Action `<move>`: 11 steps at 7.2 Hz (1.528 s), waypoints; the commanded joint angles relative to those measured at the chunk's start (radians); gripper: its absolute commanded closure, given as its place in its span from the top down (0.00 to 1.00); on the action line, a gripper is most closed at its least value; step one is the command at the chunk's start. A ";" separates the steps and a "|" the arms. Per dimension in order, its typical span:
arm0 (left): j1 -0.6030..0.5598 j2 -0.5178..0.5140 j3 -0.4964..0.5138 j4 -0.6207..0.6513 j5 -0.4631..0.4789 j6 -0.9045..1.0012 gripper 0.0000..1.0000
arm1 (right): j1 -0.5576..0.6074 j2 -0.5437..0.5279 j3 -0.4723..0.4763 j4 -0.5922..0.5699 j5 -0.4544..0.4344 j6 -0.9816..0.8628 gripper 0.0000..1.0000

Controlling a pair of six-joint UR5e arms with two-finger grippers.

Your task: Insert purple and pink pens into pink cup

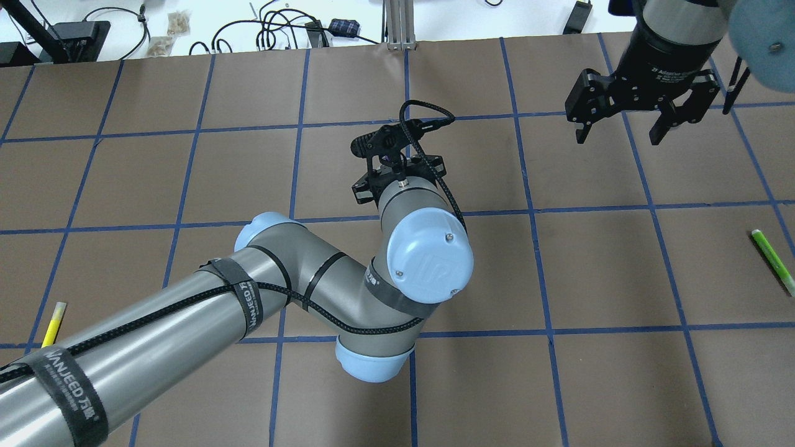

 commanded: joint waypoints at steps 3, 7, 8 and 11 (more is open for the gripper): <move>-0.008 -0.073 0.002 0.036 0.038 -0.006 0.00 | 0.043 -0.005 0.005 0.003 -0.007 0.062 1.00; -0.008 -0.105 0.002 0.082 0.040 -0.003 0.07 | 0.043 -0.014 0.005 0.005 -0.004 0.053 1.00; -0.008 -0.109 0.002 0.084 0.040 -0.004 0.14 | 0.043 -0.016 0.004 0.005 0.013 0.050 1.00; -0.008 -0.142 0.000 0.137 0.041 -0.007 0.69 | 0.043 -0.034 0.042 -0.003 0.030 0.047 1.00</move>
